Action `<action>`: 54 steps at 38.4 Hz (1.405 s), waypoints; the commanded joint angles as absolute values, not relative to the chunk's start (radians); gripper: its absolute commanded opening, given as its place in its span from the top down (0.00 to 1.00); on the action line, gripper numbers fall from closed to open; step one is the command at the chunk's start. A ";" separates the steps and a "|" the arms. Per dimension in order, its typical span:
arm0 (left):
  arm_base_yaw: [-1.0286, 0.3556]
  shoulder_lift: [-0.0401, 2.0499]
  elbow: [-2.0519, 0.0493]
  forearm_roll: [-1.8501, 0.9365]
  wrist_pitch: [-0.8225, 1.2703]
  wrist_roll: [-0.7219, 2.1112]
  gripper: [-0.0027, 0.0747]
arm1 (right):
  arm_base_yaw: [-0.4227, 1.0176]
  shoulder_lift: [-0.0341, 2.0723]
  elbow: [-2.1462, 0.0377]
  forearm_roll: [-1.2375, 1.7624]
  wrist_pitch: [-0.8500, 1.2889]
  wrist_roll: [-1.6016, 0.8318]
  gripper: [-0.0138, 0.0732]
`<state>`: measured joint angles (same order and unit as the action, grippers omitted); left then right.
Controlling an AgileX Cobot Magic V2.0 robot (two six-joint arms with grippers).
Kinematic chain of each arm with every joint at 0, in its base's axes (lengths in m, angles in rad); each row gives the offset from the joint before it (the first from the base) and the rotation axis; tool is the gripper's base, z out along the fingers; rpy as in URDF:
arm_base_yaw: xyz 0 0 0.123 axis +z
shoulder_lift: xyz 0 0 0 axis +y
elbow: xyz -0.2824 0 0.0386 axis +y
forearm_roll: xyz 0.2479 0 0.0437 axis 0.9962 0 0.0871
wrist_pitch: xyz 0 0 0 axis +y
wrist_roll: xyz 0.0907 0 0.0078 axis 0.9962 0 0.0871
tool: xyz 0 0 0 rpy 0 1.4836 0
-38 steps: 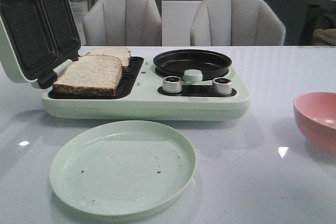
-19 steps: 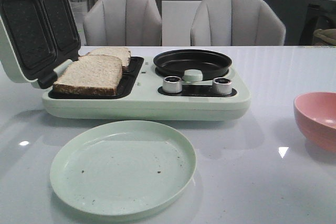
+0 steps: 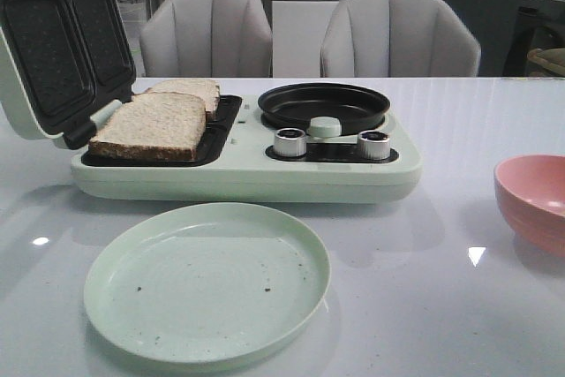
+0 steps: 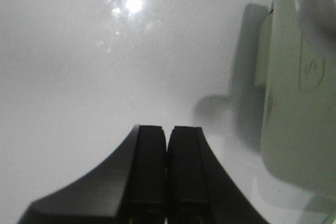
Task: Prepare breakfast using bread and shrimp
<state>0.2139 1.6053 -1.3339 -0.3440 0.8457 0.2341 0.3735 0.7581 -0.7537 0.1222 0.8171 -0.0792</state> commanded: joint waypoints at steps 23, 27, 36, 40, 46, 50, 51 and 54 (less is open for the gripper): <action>0.216 1.805 -1.674 -0.902 1.002 0.478 0.84 | 0.373 0.752 -0.783 0.125 0.760 -0.077 0.39; 0.216 1.803 -1.676 -1.004 1.071 0.551 0.84 | 0.373 0.752 -0.783 0.125 0.760 -0.077 0.39; 0.168 1.767 -1.637 -1.006 1.179 0.654 0.84 | 0.373 0.752 -0.783 0.125 0.760 -0.077 0.39; 0.127 1.711 -1.575 -0.990 1.148 0.677 0.84 | 0.373 0.752 -0.783 0.125 0.760 -0.077 0.39; 0.052 1.605 -1.469 -0.986 1.085 0.709 0.84 | 0.373 0.752 -0.783 0.125 0.760 -0.077 0.39; -0.014 1.527 -1.393 -0.986 1.058 0.753 0.84 | 0.373 0.752 -0.783 0.125 0.760 -0.077 0.39; -0.034 1.509 -1.370 -0.986 1.050 0.757 0.84 | 0.373 0.752 -0.783 0.125 0.760 -0.077 0.39; -0.088 1.445 -1.316 -0.977 1.022 0.774 0.84 | 0.373 0.752 -0.783 0.125 0.760 -0.077 0.39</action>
